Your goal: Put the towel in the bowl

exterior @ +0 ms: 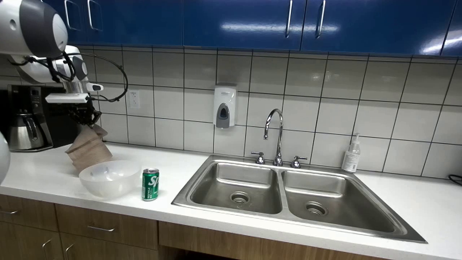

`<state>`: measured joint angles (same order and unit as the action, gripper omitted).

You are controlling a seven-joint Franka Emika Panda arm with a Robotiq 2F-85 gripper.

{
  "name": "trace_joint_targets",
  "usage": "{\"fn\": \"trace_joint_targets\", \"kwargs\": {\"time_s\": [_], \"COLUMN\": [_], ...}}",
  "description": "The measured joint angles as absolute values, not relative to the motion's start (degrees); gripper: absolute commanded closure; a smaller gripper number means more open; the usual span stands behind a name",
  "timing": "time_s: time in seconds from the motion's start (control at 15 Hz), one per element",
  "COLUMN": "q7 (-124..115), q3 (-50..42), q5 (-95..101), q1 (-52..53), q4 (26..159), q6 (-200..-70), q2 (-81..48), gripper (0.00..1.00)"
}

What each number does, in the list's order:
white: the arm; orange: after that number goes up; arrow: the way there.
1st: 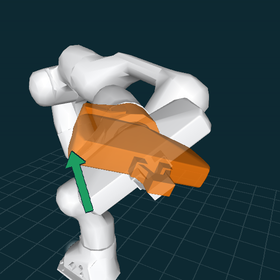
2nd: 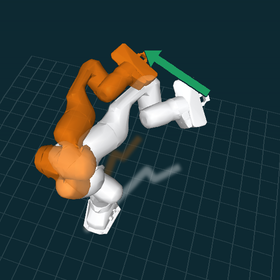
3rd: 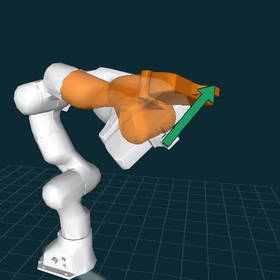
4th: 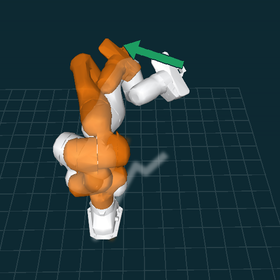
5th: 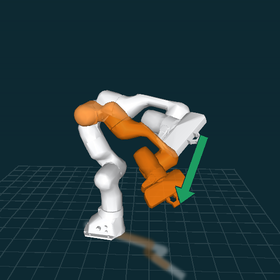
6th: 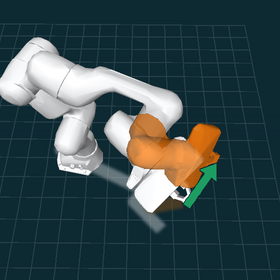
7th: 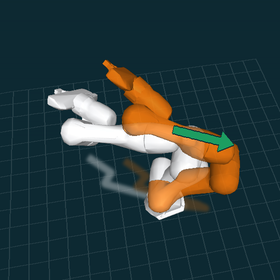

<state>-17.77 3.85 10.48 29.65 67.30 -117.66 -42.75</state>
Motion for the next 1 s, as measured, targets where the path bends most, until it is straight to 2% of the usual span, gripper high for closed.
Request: {"fn": "trace_joint_targets", "kwargs": {"time_s": [1.0], "q7": [-22.5], "q3": [2.4], "q5": [10.4], "q1": [29.3], "q4": [88.5], "q6": [-116.4], "q2": [-16.2], "gripper": [0.99]}}
